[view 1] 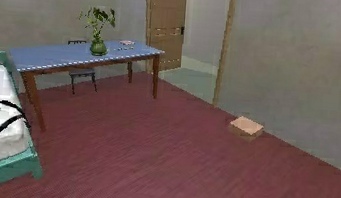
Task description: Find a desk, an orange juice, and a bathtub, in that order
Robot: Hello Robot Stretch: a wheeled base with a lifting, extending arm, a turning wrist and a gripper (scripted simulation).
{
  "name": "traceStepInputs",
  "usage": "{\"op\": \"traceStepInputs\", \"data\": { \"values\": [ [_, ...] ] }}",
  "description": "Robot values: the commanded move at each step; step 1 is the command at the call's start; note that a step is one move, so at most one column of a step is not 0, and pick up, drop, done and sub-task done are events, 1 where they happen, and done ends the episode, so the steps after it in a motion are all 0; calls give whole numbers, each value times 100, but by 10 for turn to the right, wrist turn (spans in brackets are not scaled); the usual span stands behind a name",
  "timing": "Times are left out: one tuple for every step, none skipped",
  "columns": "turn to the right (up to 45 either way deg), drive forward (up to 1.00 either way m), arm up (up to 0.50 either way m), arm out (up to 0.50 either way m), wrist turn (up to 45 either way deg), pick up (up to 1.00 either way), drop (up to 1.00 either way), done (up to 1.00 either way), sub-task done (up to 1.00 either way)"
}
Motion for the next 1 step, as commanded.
{"op": "traceStepInputs", "data": {
  "values": [
    [0, 45, 0, 0, 0, 0, 0, 0, 0]
  ]
}}
